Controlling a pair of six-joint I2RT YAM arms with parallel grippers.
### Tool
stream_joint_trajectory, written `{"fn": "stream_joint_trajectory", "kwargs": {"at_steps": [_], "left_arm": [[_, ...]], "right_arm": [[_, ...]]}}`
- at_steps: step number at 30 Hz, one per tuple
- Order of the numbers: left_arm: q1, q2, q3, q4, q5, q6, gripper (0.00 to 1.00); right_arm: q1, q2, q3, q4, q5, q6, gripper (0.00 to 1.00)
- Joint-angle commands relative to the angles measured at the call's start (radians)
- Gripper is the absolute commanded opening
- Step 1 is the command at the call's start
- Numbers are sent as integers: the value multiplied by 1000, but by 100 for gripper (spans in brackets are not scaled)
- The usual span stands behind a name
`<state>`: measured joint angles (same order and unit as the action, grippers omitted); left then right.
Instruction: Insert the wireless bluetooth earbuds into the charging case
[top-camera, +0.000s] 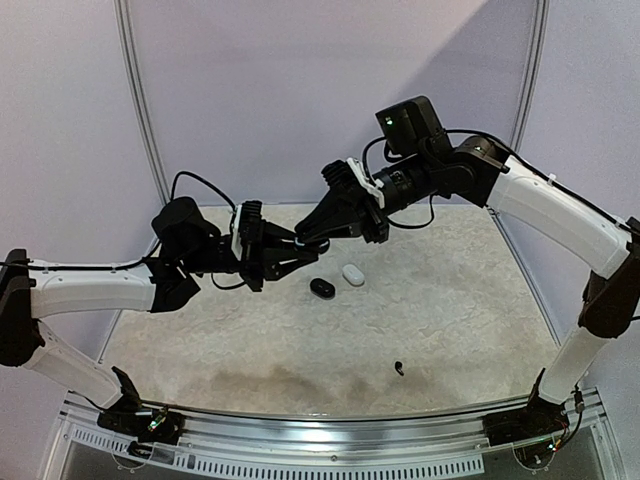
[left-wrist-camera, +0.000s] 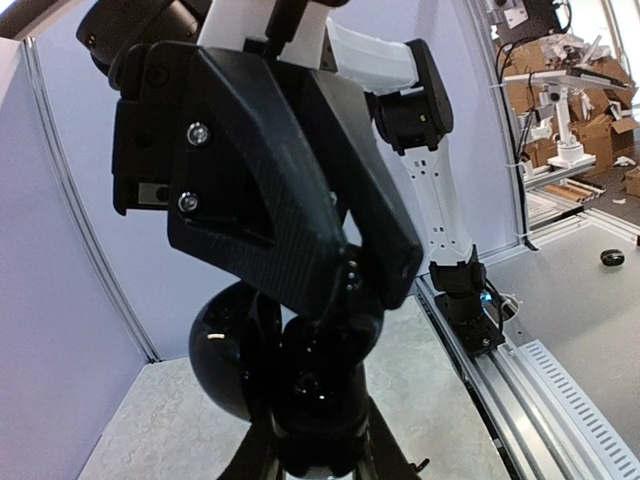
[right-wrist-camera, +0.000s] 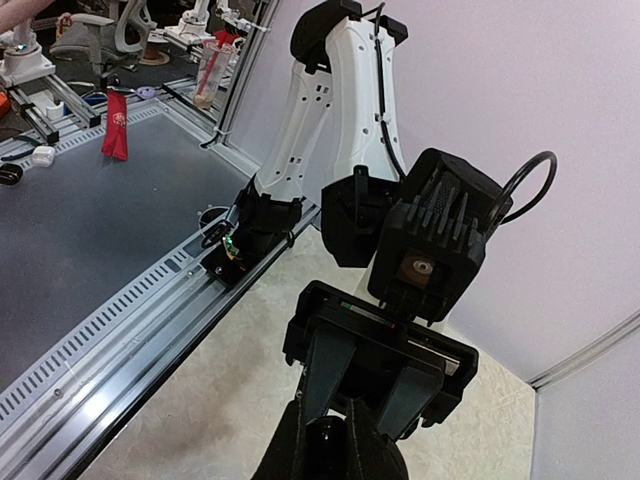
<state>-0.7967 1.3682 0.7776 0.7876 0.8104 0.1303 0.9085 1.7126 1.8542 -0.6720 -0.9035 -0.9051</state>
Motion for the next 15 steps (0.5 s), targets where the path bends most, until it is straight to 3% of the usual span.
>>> {"fn": "stream_joint_trajectory", "kwargs": {"at_steps": [1,15], "left_arm": [[-15,-9,-4,70,31,11,0],[-18,-15,-1,65,20,-30,0]], "right_arm": [[-28,41,8,-55,5,11,7],[-49,65,7,-49,16,35,15]]}}
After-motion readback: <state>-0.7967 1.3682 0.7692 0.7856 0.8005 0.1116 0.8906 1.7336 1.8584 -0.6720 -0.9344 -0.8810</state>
